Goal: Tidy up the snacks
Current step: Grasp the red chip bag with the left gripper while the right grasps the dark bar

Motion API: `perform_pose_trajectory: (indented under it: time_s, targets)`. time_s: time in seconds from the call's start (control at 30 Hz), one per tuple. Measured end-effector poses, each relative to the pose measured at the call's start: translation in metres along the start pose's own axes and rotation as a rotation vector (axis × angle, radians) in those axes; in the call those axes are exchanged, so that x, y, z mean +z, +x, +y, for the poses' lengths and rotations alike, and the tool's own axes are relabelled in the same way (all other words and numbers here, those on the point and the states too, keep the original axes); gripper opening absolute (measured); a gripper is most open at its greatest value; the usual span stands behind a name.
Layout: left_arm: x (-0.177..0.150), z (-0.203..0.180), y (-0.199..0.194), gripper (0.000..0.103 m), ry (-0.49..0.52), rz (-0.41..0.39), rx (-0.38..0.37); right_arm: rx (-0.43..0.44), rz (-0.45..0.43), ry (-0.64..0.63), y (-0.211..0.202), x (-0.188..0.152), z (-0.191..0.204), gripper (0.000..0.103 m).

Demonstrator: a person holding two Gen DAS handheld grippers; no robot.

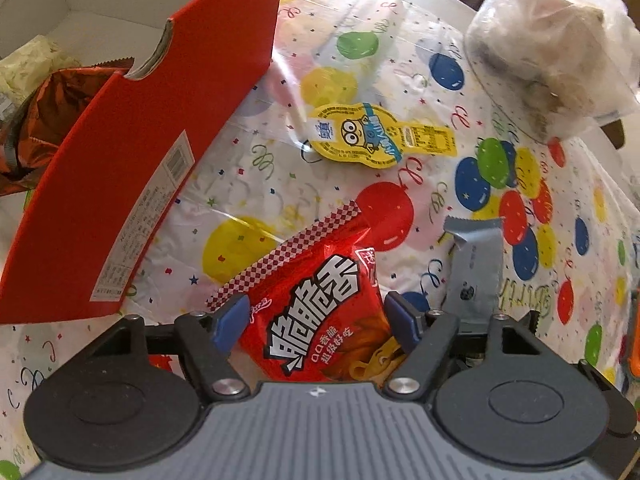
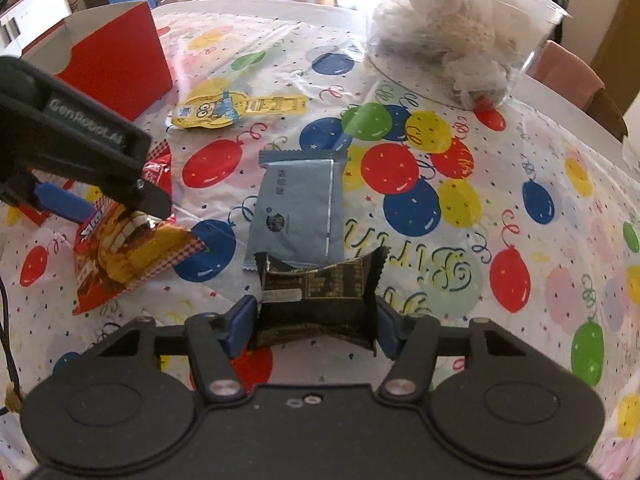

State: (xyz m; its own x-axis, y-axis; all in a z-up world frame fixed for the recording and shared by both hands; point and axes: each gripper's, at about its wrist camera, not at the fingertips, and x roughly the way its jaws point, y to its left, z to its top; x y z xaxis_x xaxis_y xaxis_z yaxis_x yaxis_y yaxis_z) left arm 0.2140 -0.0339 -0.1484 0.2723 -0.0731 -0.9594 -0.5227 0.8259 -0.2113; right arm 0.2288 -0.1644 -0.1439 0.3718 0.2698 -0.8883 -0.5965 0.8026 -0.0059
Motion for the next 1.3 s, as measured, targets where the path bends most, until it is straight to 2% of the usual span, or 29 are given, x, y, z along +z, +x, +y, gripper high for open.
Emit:
perform_pose_trajectory:
  time_s: [0.07,0.27,0.43,0.5,0.53,0.73,0.83,0.87,0.9,0.97,1.03,1.13,1.17,1.23,1.3]
  targets:
    - [-0.003,0.004,-0.002,0.073,0.005,0.004,-0.020,0.004,-0.018,0.018,-0.005,-0.002,-0.001,0.054]
    - [-0.009,0.017,-0.010,0.072,0.024,0.007,-0.090,0.019,-0.016,0.065,-0.017,-0.011,-0.002,0.052]
    - [-0.011,0.023,-0.023,0.051,0.067,-0.009,-0.141,0.028,-0.037,0.104,-0.033,-0.019,0.001,0.052]
    - [-0.011,0.025,-0.025,0.036,0.079,-0.001,-0.161,0.034,-0.044,0.119,-0.039,-0.022,0.002,0.052]
    - [-0.011,0.025,-0.025,0.033,0.080,0.011,-0.174,0.032,-0.047,0.124,-0.042,-0.023,0.003,0.052]
    - [-0.016,0.035,-0.030,0.033,0.053,0.041,-0.180,0.033,-0.068,0.151,-0.057,-0.029,0.005,0.052]
    - [-0.020,0.037,-0.033,0.038,0.039,0.050,-0.158,0.036,-0.073,0.168,-0.061,-0.031,0.002,0.052]
    - [-0.022,0.037,-0.035,0.046,0.034,0.050,-0.154,0.035,-0.073,0.169,-0.061,-0.032,0.001,0.052]
    - [-0.024,0.037,-0.037,0.059,0.023,0.050,-0.146,0.035,-0.072,0.172,-0.061,-0.033,0.000,0.052]
    - [-0.028,0.039,-0.039,0.078,-0.009,0.045,-0.140,0.036,-0.071,0.174,-0.061,-0.035,-0.001,0.052]
    - [-0.031,0.037,-0.037,0.080,-0.028,0.046,-0.115,0.041,-0.071,0.178,-0.061,-0.037,-0.003,0.052]
    - [-0.036,0.031,-0.024,0.080,-0.056,0.088,-0.072,0.044,-0.070,0.178,-0.060,-0.039,-0.004,0.052]
    - [-0.038,0.027,-0.021,0.080,-0.057,0.089,-0.075,0.044,-0.069,0.178,-0.060,-0.040,-0.005,0.052]
    - [-0.040,0.019,-0.016,0.080,-0.049,0.078,-0.027,0.044,-0.067,0.178,-0.059,-0.041,-0.006,0.052]
    - [-0.040,0.016,-0.009,0.080,-0.071,0.079,-0.012,0.044,-0.061,0.178,-0.059,-0.043,-0.007,0.052]
